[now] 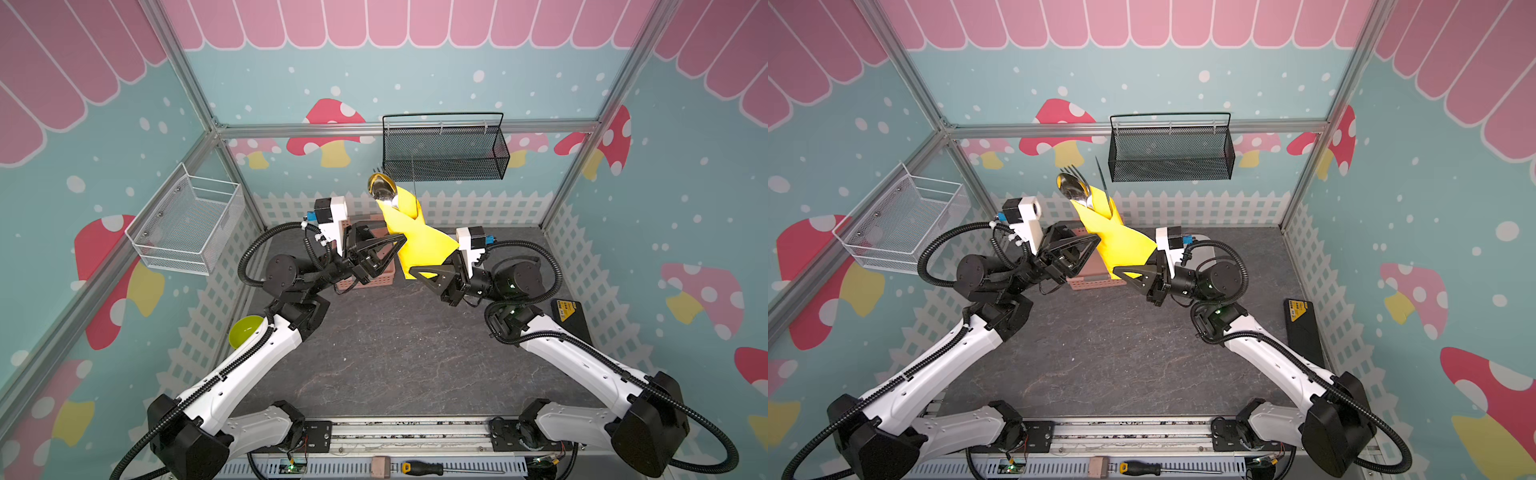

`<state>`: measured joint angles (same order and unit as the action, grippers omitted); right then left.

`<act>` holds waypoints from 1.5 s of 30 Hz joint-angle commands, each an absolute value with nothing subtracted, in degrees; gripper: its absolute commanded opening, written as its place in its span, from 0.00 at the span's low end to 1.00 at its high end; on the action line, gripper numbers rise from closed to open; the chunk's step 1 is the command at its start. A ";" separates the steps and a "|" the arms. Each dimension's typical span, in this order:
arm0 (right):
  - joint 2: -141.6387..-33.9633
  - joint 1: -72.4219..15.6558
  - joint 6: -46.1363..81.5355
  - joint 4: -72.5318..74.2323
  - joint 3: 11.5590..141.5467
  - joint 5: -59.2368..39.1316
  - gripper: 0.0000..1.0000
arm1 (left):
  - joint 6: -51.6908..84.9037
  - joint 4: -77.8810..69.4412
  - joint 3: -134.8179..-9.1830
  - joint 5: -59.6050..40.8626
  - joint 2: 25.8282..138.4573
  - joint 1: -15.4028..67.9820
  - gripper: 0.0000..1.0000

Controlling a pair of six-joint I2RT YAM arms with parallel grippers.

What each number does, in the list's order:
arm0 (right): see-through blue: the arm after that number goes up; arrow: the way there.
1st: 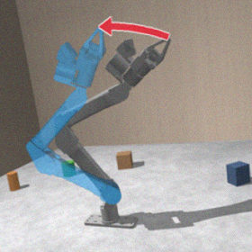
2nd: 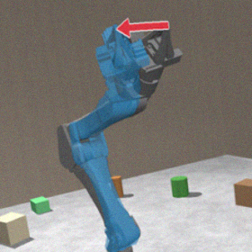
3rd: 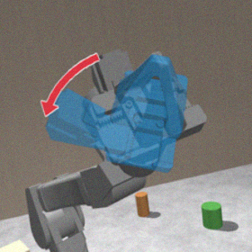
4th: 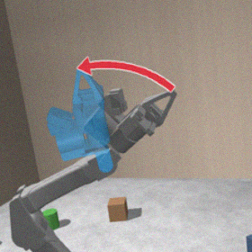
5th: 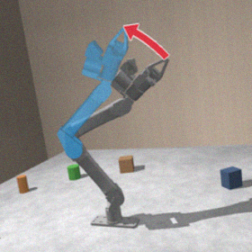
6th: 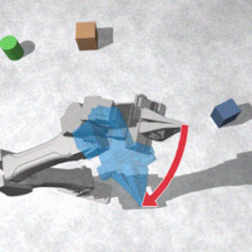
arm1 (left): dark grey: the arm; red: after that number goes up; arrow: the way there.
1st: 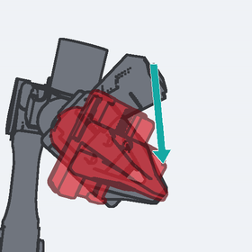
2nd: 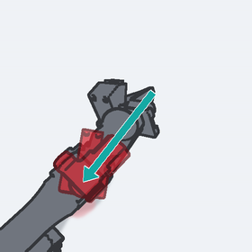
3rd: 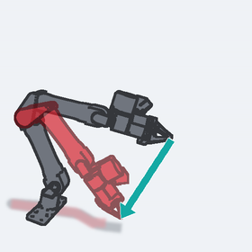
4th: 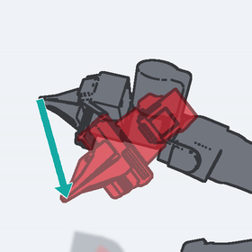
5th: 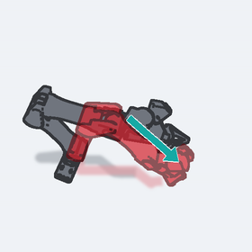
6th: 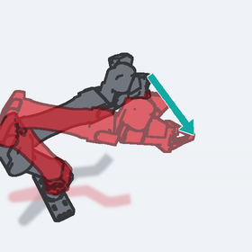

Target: Place the utensils on the paper napkin and roll it up

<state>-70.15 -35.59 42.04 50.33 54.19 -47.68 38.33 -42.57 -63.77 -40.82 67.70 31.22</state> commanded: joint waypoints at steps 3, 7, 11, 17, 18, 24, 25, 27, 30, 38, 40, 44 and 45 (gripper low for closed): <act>-68.77 -35.62 42.26 53.26 56.78 -49.50 0.02 | 36.98 -40.04 -65.65 -44.97 67.56 30.74 0.49; -69.81 -35.68 44.56 56.02 56.95 -51.44 0.01 | 38.34 -41.78 -66.87 -46.43 69.31 30.68 0.49; -70.83 -35.90 46.40 58.28 57.05 -52.62 0.01 | 41.31 -45.18 -68.83 -48.76 71.58 30.73 0.49; -71.69 -36.25 47.11 59.12 57.44 -53.34 0.01 | 43.98 -48.01 -69.88 -50.68 74.15 30.96 0.48; -71.74 -36.30 47.10 59.11 57.53 -53.22 0.01 | 44.33 -48.46 -69.94 -50.99 74.46 31.05 0.47; -71.63 -36.30 46.89 58.74 57.09 -51.68 0.02 | 45.62 -50.21 -69.58 -52.56 75.25 31.46 0.37; -71.50 -36.30 46.63 58.43 57.04 -51.29 0.02 | 45.68 -50.27 -69.37 -52.62 75.20 31.44 0.35; -71.60 -36.30 46.32 57.88 57.13 -51.02 0.02 | 45.66 -50.39 -69.17 -52.93 75.24 31.51 0.33; -71.65 -36.31 46.32 57.76 57.04 -50.53 0.03 | 45.83 -50.31 -69.08 -53.72 75.50 31.62 0.28; -70.33 -36.32 42.93 53.38 56.43 -47.24 0.03 | 45.71 -49.43 -69.08 -54.97 75.55 31.56 0.16; -69.67 -36.30 41.79 51.96 56.10 -46.05 0.04 | 45.73 -49.15 -69.26 -55.14 75.50 31.62 0.13; -68.69 -36.31 39.93 49.22 55.81 -44.41 0.07 | 45.30 -47.23 -69.76 -55.46 75.50 31.61 0.03; -68.48 -36.30 39.68 48.84 55.74 -44.22 0.08 | 44.86 -46.00 -70.07 -55.55 75.48 31.60 0.01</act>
<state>-70.35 -36.47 41.80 49.19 54.96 -49.01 44.66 -48.07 -68.51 -52.03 75.26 31.14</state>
